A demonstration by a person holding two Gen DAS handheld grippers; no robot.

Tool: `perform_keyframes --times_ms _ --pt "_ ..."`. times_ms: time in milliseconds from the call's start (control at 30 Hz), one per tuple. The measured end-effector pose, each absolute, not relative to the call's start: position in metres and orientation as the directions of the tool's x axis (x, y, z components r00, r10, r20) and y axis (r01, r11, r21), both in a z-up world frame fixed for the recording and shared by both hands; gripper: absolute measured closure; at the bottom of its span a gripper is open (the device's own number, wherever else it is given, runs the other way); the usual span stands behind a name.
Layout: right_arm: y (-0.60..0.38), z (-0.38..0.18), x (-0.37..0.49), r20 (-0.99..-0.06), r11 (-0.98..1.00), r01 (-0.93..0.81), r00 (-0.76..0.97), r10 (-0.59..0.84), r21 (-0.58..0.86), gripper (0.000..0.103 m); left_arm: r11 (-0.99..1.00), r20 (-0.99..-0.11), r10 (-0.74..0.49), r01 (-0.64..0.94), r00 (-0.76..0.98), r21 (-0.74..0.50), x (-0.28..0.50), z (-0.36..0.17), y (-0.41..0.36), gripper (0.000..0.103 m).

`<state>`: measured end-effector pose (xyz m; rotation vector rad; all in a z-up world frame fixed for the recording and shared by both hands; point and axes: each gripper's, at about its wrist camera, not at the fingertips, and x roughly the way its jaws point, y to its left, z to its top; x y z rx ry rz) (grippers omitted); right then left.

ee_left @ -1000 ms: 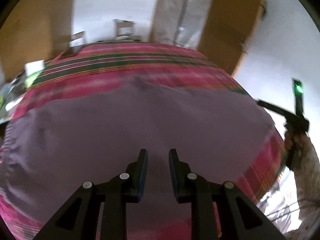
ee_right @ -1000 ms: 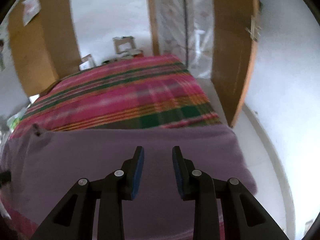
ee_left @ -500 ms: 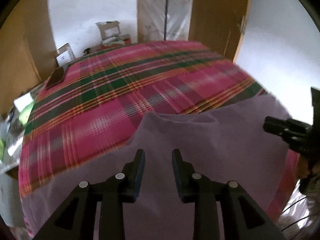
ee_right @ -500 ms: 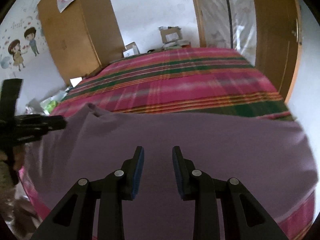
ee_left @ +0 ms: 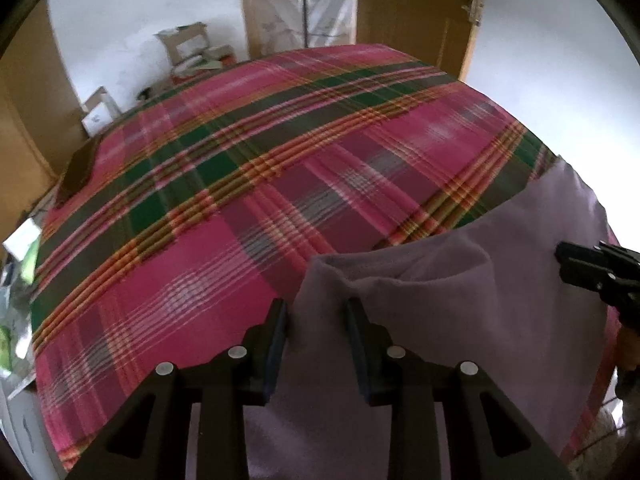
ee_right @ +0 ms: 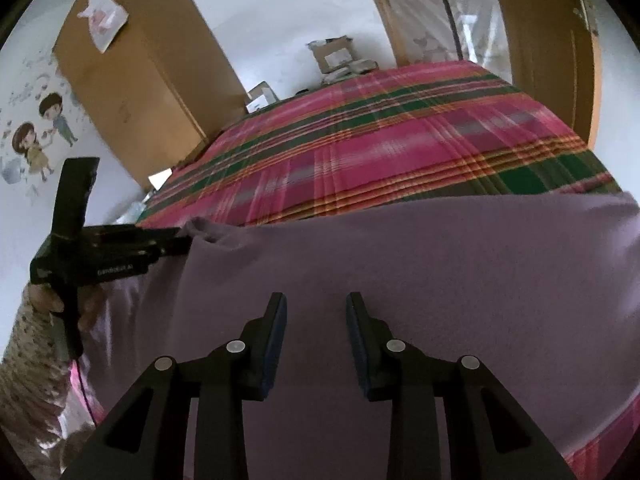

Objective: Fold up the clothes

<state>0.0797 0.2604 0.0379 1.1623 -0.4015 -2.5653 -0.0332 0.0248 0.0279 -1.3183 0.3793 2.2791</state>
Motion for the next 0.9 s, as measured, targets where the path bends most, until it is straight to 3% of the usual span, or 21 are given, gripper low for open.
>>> perform_keyframes --times_ms 167,233,300,433,900 --pt "0.256 0.038 0.074 -0.686 -0.915 0.154 -0.617 -0.384 0.373 0.071 -0.831 -0.864 0.324 -0.552 -0.385 -0.066 -0.039 0.026 0.023 0.074" --pt "0.252 0.038 0.070 -0.692 -0.916 0.162 -0.610 -0.385 0.367 0.071 -0.828 -0.851 0.359 -0.552 -0.383 -0.101 -0.043 0.028 0.018 0.090" --pt "0.248 0.037 0.066 -0.698 -0.915 0.164 -0.601 -0.388 0.368 0.071 -0.840 -0.842 0.369 -0.528 -0.393 -0.121 -0.047 0.030 0.011 0.094" --pt "0.244 0.034 0.062 -0.706 -0.917 0.162 -0.593 -0.387 0.366 0.071 -0.854 -0.795 0.448 -0.458 -0.408 -0.246 -0.059 0.038 -0.013 0.095" --pt "0.235 0.042 0.051 -0.706 -0.936 0.191 -0.616 -0.349 0.295 0.071 -0.858 -0.803 0.467 -0.409 -0.370 -0.310 -0.070 0.014 -0.019 0.094"
